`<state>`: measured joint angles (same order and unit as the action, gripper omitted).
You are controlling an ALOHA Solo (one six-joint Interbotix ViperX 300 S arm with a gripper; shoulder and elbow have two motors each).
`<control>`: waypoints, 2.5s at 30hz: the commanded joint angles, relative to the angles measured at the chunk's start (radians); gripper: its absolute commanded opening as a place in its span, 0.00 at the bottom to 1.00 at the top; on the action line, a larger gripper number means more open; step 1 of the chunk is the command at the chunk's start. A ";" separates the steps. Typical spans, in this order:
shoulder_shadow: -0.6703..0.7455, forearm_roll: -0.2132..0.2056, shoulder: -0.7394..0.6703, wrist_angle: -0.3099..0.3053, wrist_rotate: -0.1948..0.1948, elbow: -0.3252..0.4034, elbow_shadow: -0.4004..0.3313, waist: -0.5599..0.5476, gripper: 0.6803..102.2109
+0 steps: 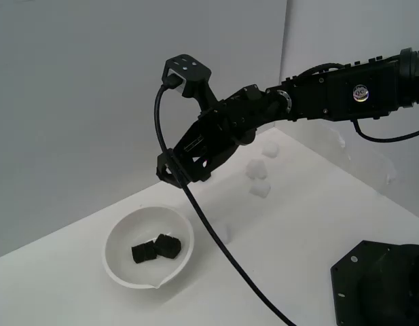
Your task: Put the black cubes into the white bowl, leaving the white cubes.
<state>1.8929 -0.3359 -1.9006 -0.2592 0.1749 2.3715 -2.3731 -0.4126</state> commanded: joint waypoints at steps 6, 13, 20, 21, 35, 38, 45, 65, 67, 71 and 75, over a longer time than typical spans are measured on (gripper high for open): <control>0.072 0.034 -0.066 0.035 0.002 0.051 -0.044 0.086 0.85; 0.140 0.054 -0.132 0.035 0.012 0.087 -0.087 0.207 0.85; 0.095 0.052 -0.091 0.041 0.067 0.086 -0.081 0.276 0.85; 0.081 0.054 -0.077 0.046 0.074 0.086 -0.081 0.285 0.85; -0.118 0.051 0.126 0.250 0.084 0.080 -0.077 0.247 0.85; -0.141 0.049 0.149 0.253 0.080 0.064 -0.063 0.202 0.85; -0.207 0.048 0.212 0.255 0.080 0.038 -0.034 0.175 0.85; -0.336 0.048 0.342 0.345 0.078 0.025 -0.018 0.176 0.90; -0.353 0.048 0.359 0.345 0.078 0.014 -0.009 0.175 0.90; -0.376 0.046 0.379 0.345 0.078 -0.003 0.011 0.175 0.90; -0.387 0.046 0.390 0.345 0.078 -0.011 0.018 0.175 0.90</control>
<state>1.4818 -0.2807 -1.4895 0.0583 0.2470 2.3838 -2.3853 -0.2270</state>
